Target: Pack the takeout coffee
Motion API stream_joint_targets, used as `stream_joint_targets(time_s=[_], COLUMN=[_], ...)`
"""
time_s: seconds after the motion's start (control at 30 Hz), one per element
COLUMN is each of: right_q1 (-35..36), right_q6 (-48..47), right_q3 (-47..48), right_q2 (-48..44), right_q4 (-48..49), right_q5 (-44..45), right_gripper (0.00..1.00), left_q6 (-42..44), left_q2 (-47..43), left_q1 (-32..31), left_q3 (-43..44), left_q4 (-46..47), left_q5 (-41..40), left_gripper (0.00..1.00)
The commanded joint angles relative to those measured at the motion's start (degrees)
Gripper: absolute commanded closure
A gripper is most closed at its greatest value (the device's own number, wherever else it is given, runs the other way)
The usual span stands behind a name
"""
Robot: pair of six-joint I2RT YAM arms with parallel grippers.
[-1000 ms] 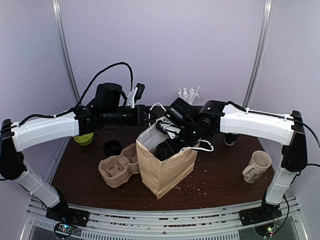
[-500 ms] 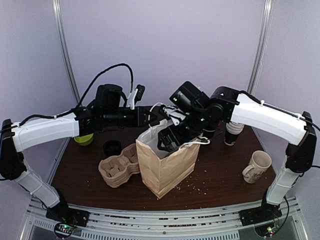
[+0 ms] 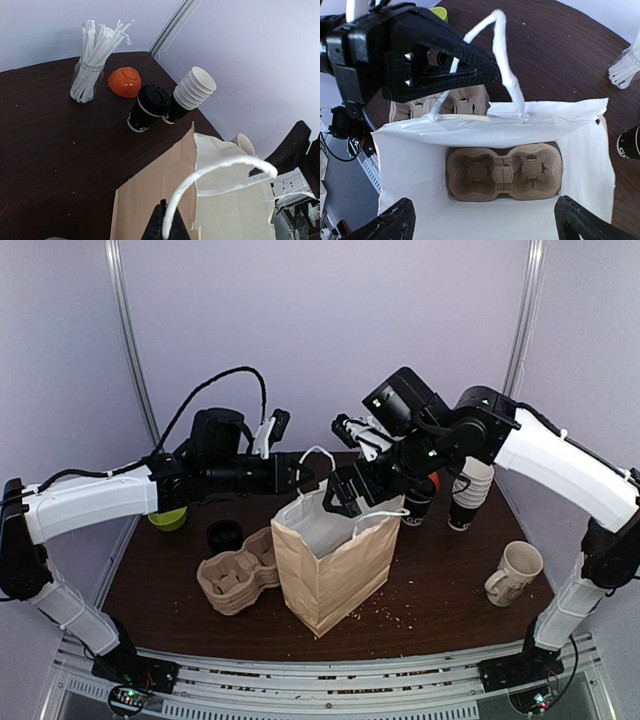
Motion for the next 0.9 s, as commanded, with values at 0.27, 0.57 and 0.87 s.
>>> stream_joint_targets(time_s=[0.27,0.57,0.87], right_q1=[-3.3,-8.1,-10.7], right_q6=[1.8,1.6,-0.1], right_q3=[0.7,-15.5,-21.3], right_q2=[-8.8,-14.0,-13.7], right_q4=[-4.2,5.9,11.3], right_q5=[14.9,7.5,5.3], right_gripper=[0.03,0.14,0.25], left_q6=[0.6,3.0,4.7], left_q2=[-1.6,-0.5,1.3], left_q1=[-0.2,-1.1,-2.5], left_q3=[1.2,4.2,6.6], left_q4=[6.5,9.7,10.6], left_q5=[2.9,6.7,9.7], left_gripper=[1.00,1.00,1.00])
